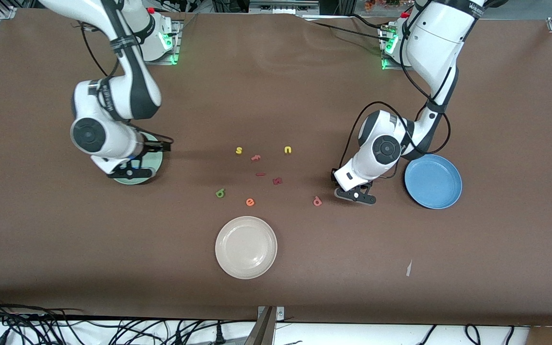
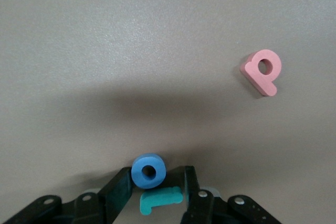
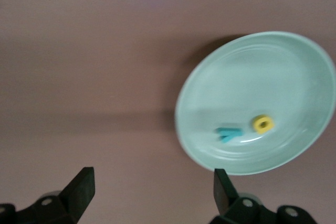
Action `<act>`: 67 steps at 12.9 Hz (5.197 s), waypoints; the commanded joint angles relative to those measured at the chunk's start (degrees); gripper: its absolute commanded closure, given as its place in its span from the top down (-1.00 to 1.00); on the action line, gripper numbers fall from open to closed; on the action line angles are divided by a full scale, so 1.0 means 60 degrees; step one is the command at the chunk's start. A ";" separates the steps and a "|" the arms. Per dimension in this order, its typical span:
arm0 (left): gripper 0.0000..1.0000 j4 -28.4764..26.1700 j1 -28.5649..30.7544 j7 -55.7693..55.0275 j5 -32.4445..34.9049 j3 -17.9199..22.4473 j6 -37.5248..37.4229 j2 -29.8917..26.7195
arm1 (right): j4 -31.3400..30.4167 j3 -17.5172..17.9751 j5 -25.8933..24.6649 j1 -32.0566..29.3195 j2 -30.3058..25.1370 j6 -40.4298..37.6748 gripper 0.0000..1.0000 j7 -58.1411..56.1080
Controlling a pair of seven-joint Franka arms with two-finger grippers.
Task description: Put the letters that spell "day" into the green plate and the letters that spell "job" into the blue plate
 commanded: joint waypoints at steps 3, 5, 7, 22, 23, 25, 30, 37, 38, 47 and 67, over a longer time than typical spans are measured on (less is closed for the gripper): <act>-0.31 0.0043 -0.0053 0.0012 -0.0142 0.0030 0.0106 0.0103 | 0.0052 0.0704 0.0135 0.0734 0.0387 0.1081 1.00 0.2850; -0.41 0.0043 -0.0038 0.0041 -0.0142 0.0030 0.0106 0.0103 | 0.0081 0.0704 0.0135 0.0795 0.0608 0.1725 1.00 0.3000; -0.43 0.0058 0.0049 0.0071 -0.0142 0.0060 0.0077 -0.0058 | 0.0575 0.0704 0.0135 0.0751 0.1190 0.2502 0.99 0.2971; -0.40 -0.2137 0.3902 0.4729 -0.0098 0.0060 -0.1989 -0.2973 | 0.3831 0.0733 0.0560 0.0853 0.4651 0.3999 0.31 0.3748; -0.31 -0.2473 0.3975 0.4729 0.0032 0.0074 -0.1974 -0.2988 | 0.3817 0.0747 0.0560 0.0897 0.4651 0.3941 0.31 0.3689; 0.35 -0.2623 0.4034 0.4729 0.0034 0.0060 -0.1945 -0.2988 | 0.3773 0.0748 0.0560 0.1014 0.4666 0.3940 0.31 0.3674; 0.62 -0.2185 0.3452 0.4612 -0.0403 0.0001 -0.1843 -0.2989 | 0.3714 0.0748 0.0560 0.1132 0.4651 0.3897 -0.46 0.3601; 0.62 -0.1114 0.0258 0.4524 -0.1666 0.0306 -0.0060 -0.1277 | 0.3743 0.0543 0.0560 0.0899 0.3819 0.1909 -0.79 0.1863; 0.62 -0.1128 -0.0151 0.4582 -0.1651 0.0439 0.0394 -0.1071 | 0.3700 0.0412 0.0560 0.0752 0.3599 0.1310 -0.79 0.1350; 0.40 -0.1099 -0.1298 0.4744 -0.1197 0.1276 0.0868 -0.0542 | 0.1123 -0.1564 0.0575 -0.0158 0.1634 -0.0704 -0.86 -0.4042; -0.73 -0.1624 0.2111 0.6423 -0.0788 0.1525 -0.2559 -0.3352 | 0.3833 -0.2067 0.0150 -0.0797 0.0027 -0.4630 1.00 -0.4367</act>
